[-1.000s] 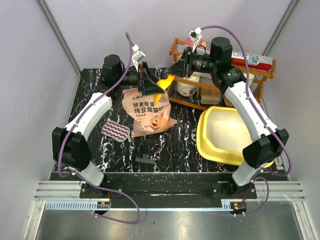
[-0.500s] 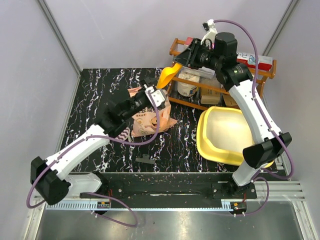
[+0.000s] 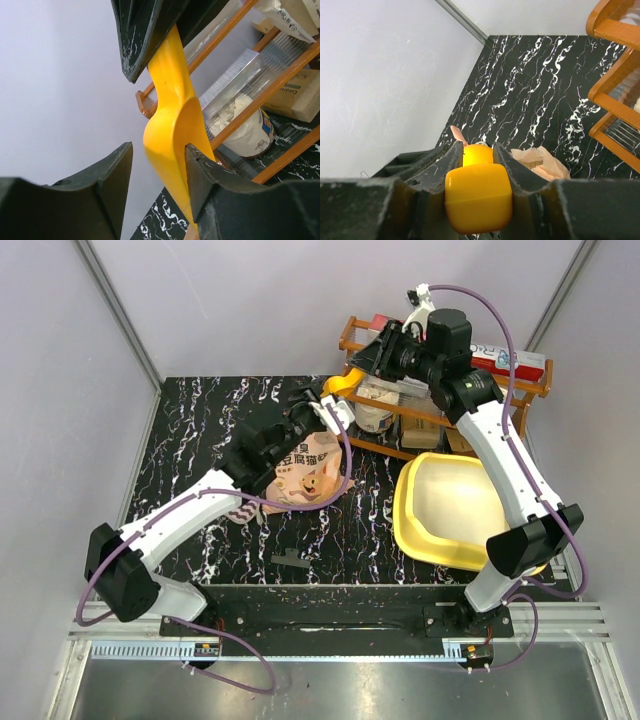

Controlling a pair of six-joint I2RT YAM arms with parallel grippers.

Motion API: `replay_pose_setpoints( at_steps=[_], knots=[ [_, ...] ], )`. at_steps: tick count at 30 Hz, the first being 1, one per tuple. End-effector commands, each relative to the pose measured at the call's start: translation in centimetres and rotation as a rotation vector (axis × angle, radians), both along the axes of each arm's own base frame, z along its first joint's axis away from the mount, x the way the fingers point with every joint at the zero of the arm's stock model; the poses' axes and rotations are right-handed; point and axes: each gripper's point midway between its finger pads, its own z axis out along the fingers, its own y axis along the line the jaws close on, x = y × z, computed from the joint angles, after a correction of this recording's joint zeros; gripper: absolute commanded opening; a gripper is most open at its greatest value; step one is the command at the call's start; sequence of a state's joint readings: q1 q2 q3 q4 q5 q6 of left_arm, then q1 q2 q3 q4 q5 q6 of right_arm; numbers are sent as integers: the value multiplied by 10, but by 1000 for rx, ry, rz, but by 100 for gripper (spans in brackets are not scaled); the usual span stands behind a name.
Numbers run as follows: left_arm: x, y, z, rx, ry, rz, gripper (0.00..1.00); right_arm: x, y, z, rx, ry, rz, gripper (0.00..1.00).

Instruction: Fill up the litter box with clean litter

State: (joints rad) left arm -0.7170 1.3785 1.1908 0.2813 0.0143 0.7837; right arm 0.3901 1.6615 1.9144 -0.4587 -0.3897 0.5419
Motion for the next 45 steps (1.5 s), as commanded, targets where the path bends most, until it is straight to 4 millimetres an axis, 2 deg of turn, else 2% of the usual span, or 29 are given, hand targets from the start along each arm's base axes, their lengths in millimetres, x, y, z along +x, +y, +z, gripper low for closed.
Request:
replay_pose_setpoints(
  at_steps=[1, 2, 3, 6, 7, 9, 10, 11, 12, 13, 15, 16, 18, 19, 20, 21, 22, 25, 28, 29, 30, 31, 32, 33, 36, 40, 45],
  knots=[
    [6, -5, 48, -65, -96, 8, 46, -14, -4, 31, 40, -65, 8, 0],
    [10, -13, 39, -45, -72, -11, 43, -13, -4, 30, 40, -63, 10, 0],
    [13, -15, 39, -29, -57, -12, 38, -13, -3, 31, 41, -65, 14, 0],
    [21, -16, 29, -4, -32, -11, 33, -14, -4, 32, 40, -71, 10, 0],
    [21, -16, 27, -2, -23, -18, 26, -16, -4, 34, 40, -76, 14, 0],
    [24, -14, 27, -10, -1, -24, 20, -16, -5, 34, 35, -80, 13, 4],
    [26, -13, 26, -10, 5, -23, 10, -17, -5, 34, 29, -89, 18, 5],
    [29, -11, 24, -14, 20, -17, 4, -18, -5, 35, 30, -95, 20, 7],
    [31, -10, 25, -18, 25, -16, 0, -18, -5, 36, 26, -100, 23, 13],
    [33, -8, 26, -22, 34, -10, 0, -21, -3, 35, 21, -102, 49, 31],
    [39, -2, 25, -30, 75, -1, 0, -23, -5, 39, 17, -128, 73, 51],
    [40, 0, 24, -30, 88, 1, 0, -24, -7, 42, 15, -141, 79, 68],
    [38, 4, 26, -38, 136, -25, 0, -24, -17, 55, 18, -194, 95, 78],
    [35, 6, 28, -45, 155, -47, 0, -31, -18, 62, 1, -253, 152, 83],
    [36, 12, 26, -71, 209, -54, 0, -34, -20, 69, -13, -309, 184, 98],
    [25, 8, 26, -63, 258, -125, 0, -36, -28, 76, -35, -360, 197, 100],
    [22, 10, 26, -68, 289, -144, 0, -49, -27, 79, -80, -440, 281, 100],
    [8, 9, 27, -58, 346, -215, 0, -65, -30, 67, -170, -507, 364, 100],
    [-3, 5, 27, -59, 369, -275, 0, -75, -28, 41, -194, -448, 448, 100],
    [-5, 3, 26, -56, 378, -288, 0, -78, -28, 27, -193, -359, 467, 99],
    [-9, 2, 24, -52, 391, -305, 0, -80, -28, 34, -191, -353, 469, 96],
    [-10, 2, 22, -48, 396, -310, 0, -74, -26, 26, -195, -315, 477, 95],
    [-12, 1, 21, -45, 401, -317, 0, -76, -27, 22, -196, -278, 487, 94],
    [-12, 1, 18, -39, 412, -321, 0, -78, -27, 31, -195, -297, 487, 94],
    [-13, 0, 18, -40, 413, -329, 0, -74, -27, 36, -188, -297, 477, 94],
    [-16, -2, 25, -63, 406, -342, 0, -53, -24, 26, -143, -181, 392, 88],
    [-16, -1, 28, -74, 403, -335, 0, -40, -18, 18, -78, -99, 365, 84]
  ],
)
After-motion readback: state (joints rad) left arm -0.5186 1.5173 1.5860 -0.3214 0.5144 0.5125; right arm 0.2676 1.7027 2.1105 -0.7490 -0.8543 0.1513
